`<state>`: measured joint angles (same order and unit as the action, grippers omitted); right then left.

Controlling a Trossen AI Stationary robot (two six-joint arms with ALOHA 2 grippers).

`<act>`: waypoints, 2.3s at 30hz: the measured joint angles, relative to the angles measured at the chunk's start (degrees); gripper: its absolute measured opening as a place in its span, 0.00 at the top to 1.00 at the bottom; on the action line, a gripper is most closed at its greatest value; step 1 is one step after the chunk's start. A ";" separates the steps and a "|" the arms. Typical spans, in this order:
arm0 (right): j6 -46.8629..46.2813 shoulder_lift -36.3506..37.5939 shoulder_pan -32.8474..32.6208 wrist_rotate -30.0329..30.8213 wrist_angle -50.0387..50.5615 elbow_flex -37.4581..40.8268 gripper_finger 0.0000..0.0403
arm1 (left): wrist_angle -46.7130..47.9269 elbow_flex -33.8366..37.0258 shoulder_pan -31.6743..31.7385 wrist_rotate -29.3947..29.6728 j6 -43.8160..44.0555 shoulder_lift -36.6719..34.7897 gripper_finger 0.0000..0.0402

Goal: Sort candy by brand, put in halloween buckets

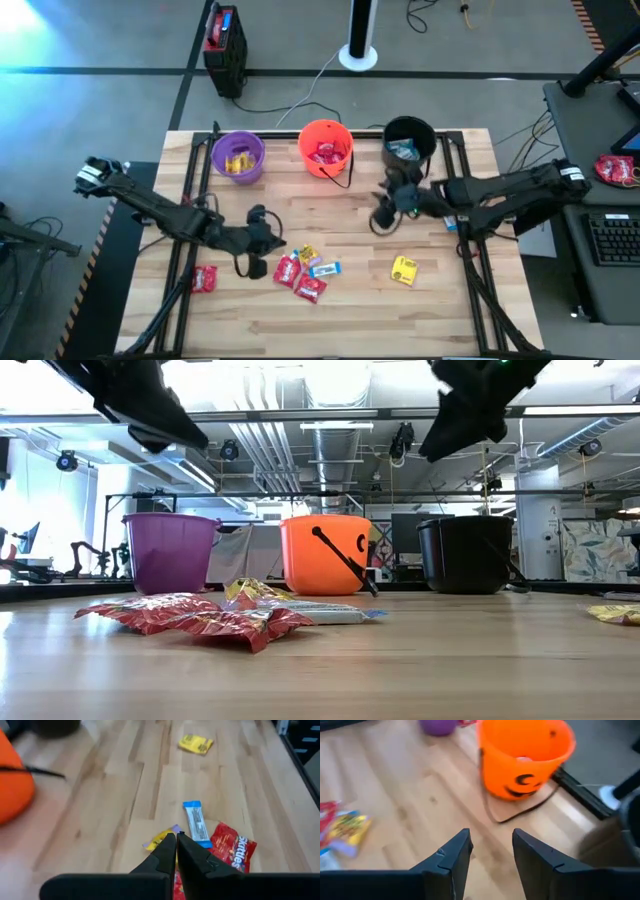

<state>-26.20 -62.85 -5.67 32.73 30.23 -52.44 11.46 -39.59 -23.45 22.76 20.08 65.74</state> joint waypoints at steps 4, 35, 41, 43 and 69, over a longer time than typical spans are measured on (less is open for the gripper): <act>-0.83 0.51 -4.13 0.26 -0.06 0.21 0.63 | -1.34 -0.11 0.01 0.26 5.42 4.20 1.00; -5.37 1.67 -4.81 4.96 -1.10 5.58 0.46 | -18.65 -0.15 1.34 3.22 8.32 28.25 0.42; -5.47 1.67 -4.81 4.94 -2.53 5.65 0.46 | -19.67 -0.15 2.05 3.69 11.23 31.69 0.44; -5.46 1.67 -4.81 4.94 -2.48 5.65 0.46 | -19.79 -0.15 2.23 3.69 12.03 32.80 0.46; -5.35 1.67 -4.81 4.94 -2.66 5.70 0.46 | -20.54 -0.76 2.15 10.99 -2.12 29.06 1.00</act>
<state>-31.55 -61.19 -10.48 37.67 27.57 -46.73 -9.08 -40.36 -21.30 33.75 17.96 94.80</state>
